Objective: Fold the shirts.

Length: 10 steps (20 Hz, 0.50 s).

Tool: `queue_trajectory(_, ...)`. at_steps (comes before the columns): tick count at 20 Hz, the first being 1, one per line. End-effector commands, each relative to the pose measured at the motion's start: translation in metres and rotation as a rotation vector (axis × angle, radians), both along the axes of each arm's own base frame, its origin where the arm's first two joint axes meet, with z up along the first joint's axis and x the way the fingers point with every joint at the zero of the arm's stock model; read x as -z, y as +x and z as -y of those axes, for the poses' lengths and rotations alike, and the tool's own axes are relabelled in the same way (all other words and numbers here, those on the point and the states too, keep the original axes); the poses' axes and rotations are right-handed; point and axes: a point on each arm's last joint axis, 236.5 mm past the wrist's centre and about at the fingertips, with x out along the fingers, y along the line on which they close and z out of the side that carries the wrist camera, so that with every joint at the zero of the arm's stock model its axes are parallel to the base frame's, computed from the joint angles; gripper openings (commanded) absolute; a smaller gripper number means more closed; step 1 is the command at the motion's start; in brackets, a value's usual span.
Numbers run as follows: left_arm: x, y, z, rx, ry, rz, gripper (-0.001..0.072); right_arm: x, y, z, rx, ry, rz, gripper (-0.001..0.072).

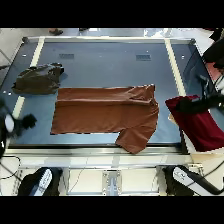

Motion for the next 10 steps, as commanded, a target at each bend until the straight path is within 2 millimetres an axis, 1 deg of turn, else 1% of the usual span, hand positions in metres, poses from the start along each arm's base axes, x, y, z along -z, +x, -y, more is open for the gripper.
queue_trajectory(1,0.038,-0.018,0.058,-0.268,-0.389,0.214,0.0472,0.020,-0.015,-0.026,0.118,0.145,0.050,0.0432)
queue_trajectory(5,0.038,-0.002,0.067,-0.284,-0.568,0.286,0.0471,0.011,-0.005,-0.033,0.099,0.180,0.106,0.0433)
queue_trajectory(7,0.047,0.001,0.067,-0.297,-0.641,0.275,0.0471,0.010,-0.005,-0.035,0.099,0.191,0.108,0.0433)
queue_trajectory(10,0.063,0.002,0.065,-0.301,-0.684,0.243,0.0471,0.009,-0.005,-0.037,0.096,0.199,0.105,0.0433)
